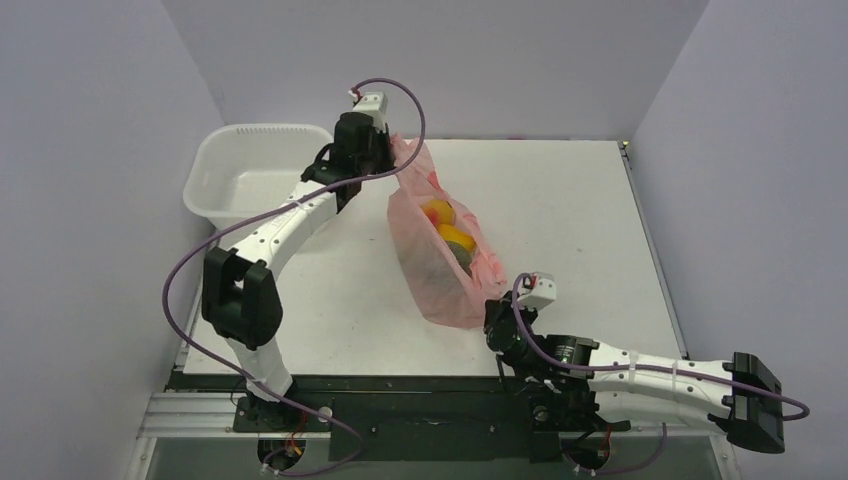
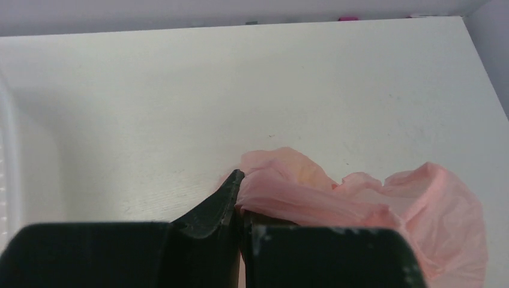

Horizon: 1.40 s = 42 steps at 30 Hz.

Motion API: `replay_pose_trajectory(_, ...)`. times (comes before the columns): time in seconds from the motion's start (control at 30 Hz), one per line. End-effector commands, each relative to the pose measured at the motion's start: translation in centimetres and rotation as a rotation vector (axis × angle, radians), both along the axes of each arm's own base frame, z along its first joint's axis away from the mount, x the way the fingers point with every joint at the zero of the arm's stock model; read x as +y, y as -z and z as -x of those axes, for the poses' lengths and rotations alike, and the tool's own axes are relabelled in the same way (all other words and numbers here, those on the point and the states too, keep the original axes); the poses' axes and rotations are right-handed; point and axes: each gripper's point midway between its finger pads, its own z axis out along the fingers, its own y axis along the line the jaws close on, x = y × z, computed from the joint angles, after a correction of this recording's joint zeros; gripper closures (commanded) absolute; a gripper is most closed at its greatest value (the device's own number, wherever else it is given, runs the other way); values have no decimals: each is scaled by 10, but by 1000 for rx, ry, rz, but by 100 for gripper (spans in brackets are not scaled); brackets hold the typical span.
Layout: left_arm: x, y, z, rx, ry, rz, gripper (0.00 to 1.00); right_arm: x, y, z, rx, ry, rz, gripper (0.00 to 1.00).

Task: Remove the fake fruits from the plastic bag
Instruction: Adjust the plastic bag at the center of the board.

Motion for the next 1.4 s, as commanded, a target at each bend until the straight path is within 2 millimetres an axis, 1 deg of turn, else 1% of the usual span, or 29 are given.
replay_pose_trajectory(0.0, -20, -22, -15, 11, 80, 109, 100, 17, 23, 6, -26, -93, -3, 100)
replay_pose_trajectory(0.1, -34, -19, -4, 95, 182, 125, 100, 33, 29, 12, -22, -196, 47, 100)
replay_pose_trajectory(0.17, -38, -21, 10, 121, 228, 122, 88, 48, 22, 16, -30, -274, 38, 100)
replay_pose_trajectory(0.2, -37, -23, 15, 126, 234, 120, 78, 52, 18, 18, -32, -297, 30, 100)
replay_pose_trajectory(0.23, -34, -23, 26, 146, 245, 118, 74, 59, 12, 21, -34, -344, 21, 97)
replay_pose_trajectory(0.3, -24, -24, 44, 169, 237, 114, 59, 66, 2, 27, -34, -400, 13, 89)
replay_pose_trajectory(0.33, -18, -17, 50, 193, 228, 107, 58, 69, -2, 31, -28, -436, 19, 84)
replay_pose_trajectory(0.37, -9, -25, 60, 195, 216, 110, 57, 70, -6, 33, -30, -453, 13, 79)
replay_pose_trajectory(0.4, -3, -19, 67, 221, 203, 104, 56, 72, -9, 36, -24, -478, 14, 69)
replay_pose_trajectory(0.43, 7, -22, 78, 242, 185, 107, 55, 71, -13, 38, -27, -490, 9, 64)
replay_pose_trajectory(0.47, 13, -9, 89, 293, 178, 101, 55, 70, -16, 40, -18, -503, 24, 57)
replay_pose_trajectory(0.5, 18, -16, 100, 290, 171, 120, 54, 68, -17, 40, -12, -505, 34, 53)
replay_pose_trajectory(0.53, 20, -2, 111, 329, 173, 122, 54, 64, -21, 42, -1, -506, 56, 48)
replay_pose_trajectory(0.57, 24, -9, 121, 319, 168, 144, 52, 62, -22, 42, 4, -507, 70, 47)
replay_pose_trajectory(0.6, 28, -6, 134, 319, 163, 158, 52, 58, -25, 44, 11, -508, 84, 43)
replay_pose_trajectory(0.73, 32, -13, 161, 293, 153, 255, 49, 43, -44, 46, -4, -508, 104, 36)
replay_pose_trajectory(0.87, 39, -30, 170, 243, 129, 282, 48, 25, -74, 39, -51, -469, 144, 31)
replay_pose_trajectory(0.9, 39, -30, 171, 244, 130, 287, 48, 23, -87, 37, -73, -466, 153, 29)
replay_pose_trajectory(0.93, 38, -31, 174, 253, 128, 305, 48, 22, -93, 35, -80, -462, 160, 29)
replay_pose_trajectory(0.97, 34, -27, 177, 267, 142, 322, 48, 22, -109, 32, -104, -463, 160, 29)
replay_pose_trajectory(1.0, 28, -27, 182, 279, 146, 358, 47, 24, -114, 29, -110, -460, 171, 29)
replay_pose_trajectory(1.03, 24, -18, 183, 284, 147, 378, 47, 25, -130, 27, -133, -465, 165, 29)
replay_pose_trajectory(1.07, 15, -18, 191, 289, 157, 406, 47, 28, -133, 24, -134, -461, 175, 29)
replay_pose_trajectory(1.1, 17, -6, 189, 286, 122, 399, 46, 34, -147, 22, -159, -475, 162, 29)
replay_pose_trajectory(1.13, 11, -5, 196, 289, 115, 411, 45, 39, -147, 16, -155, -472, 175, 30)
replay_pose_trajectory(1.17, 18, 3, 194, 275, 50, 400, 44, 50, -152, 11, -161, -489, 165, 32)
replay_pose_trajectory(1.2, 13, 3, 197, 276, 40, 426, 44, 55, -155, 6, -159, -496, 148, 33)
replay_pose_trajectory(1.3, 7, 8, 200, 245, 24, 492, 43, 83, -152, -16, -156, -500, 96, 34)
replay_pose_trajectory(1.37, 11, 15, 196, 231, -12, 489, 43, 96, -149, -35, -155, -467, 81, 34)
